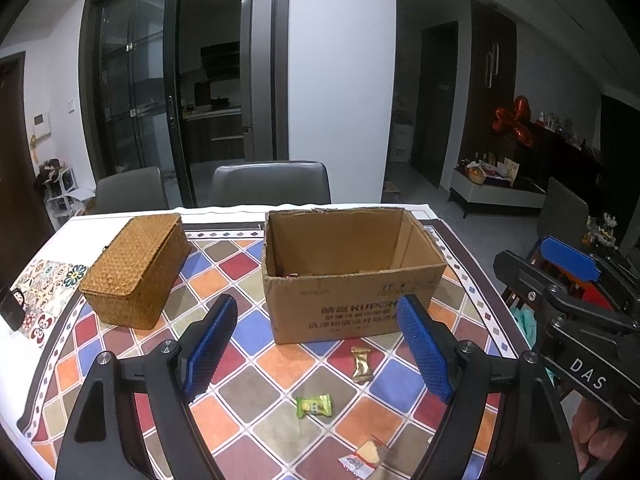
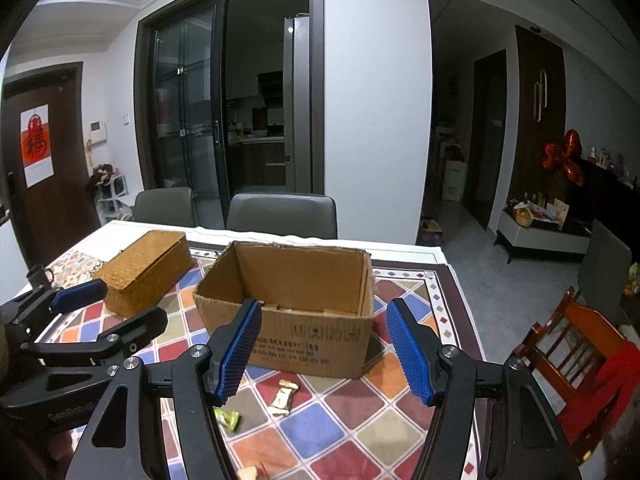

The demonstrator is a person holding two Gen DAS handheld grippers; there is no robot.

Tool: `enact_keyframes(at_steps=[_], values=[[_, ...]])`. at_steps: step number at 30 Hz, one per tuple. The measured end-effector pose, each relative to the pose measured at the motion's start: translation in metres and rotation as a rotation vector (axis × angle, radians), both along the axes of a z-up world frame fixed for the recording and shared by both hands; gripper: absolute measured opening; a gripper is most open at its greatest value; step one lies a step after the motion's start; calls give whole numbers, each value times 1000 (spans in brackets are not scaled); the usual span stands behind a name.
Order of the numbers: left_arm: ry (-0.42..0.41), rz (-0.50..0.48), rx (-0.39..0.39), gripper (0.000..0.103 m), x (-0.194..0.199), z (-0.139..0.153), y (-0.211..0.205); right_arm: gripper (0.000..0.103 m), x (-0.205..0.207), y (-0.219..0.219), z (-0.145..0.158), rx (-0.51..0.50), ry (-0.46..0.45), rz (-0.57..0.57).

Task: Organize snacks
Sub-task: 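Withdraw both tools from the box toward the remaining snacks on the table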

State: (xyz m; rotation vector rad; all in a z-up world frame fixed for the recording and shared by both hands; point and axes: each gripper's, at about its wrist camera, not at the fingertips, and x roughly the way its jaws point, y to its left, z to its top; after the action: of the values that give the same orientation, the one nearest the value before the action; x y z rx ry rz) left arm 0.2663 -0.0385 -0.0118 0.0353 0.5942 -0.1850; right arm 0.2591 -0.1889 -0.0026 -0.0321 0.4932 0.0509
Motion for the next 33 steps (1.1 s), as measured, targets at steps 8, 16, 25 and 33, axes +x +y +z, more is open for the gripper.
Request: enact_keyframes(at_steps=[8,16,25,33], values=[[9,-15,-4,82,-13,-7,-1,66,-17,-2,-6,-5,11,-10],[31,-33,10,82,-20,-23,-5,66,-28,-6,-21,-5,33,-27],[71,-54,10,82,-27,-47,-5,66,-36,-7,-42,-4,74,-41],[96,-91,18,82,-36,-71,-6,66,-42,-7,-64,-3,122,-47]])
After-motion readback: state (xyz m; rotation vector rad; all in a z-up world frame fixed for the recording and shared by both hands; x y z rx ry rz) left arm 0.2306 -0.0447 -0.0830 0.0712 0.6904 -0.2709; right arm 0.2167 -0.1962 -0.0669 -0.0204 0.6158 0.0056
